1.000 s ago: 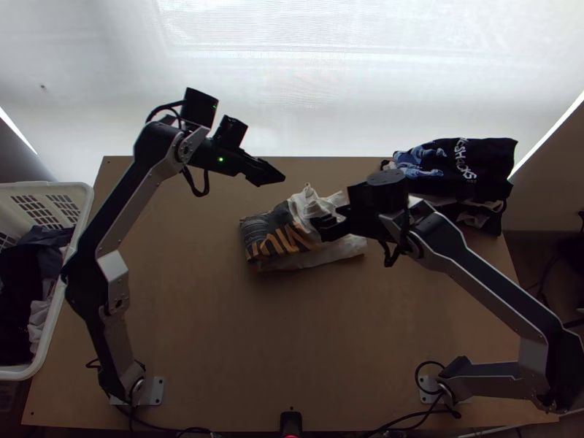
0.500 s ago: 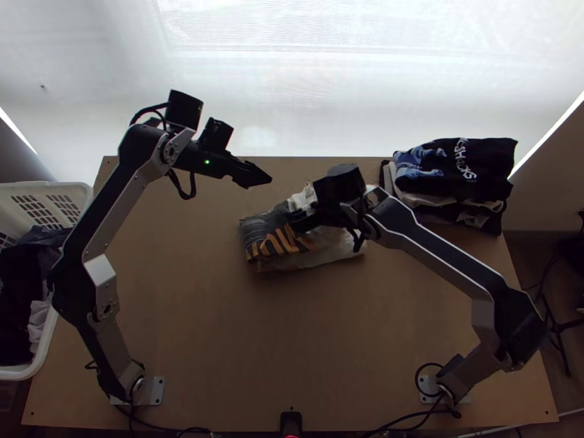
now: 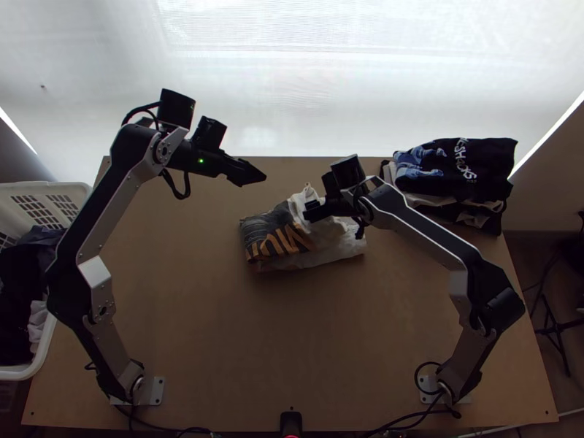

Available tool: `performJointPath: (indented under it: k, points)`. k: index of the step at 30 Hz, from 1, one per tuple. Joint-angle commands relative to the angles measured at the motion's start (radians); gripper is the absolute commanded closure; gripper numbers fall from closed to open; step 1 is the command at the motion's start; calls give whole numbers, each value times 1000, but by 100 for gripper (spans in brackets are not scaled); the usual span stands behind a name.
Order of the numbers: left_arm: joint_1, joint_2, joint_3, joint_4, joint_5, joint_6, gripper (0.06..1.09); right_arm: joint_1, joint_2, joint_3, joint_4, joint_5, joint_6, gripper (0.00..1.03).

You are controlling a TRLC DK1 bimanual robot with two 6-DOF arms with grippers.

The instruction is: Fold the t-shirt

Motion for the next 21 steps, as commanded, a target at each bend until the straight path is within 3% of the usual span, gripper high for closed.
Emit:
performJointPath:
  k: [1, 3, 5, 21]
  points:
    - [16, -2, 1, 9, -2, -1, 10, 0, 17, -29, -59, 9, -1, 35]
    - [22, 0, 2, 12, -2, -1, 10, 0, 5, -40, -62, 41, -1, 71]
    - [27, 0, 4, 15, -2, -1, 10, -2, -4, -52, -48, 54, -1, 97]
    - [21, 12, 10, 22, -1, 2, 10, -78, -135, -207, -134, 282, 71, 100]
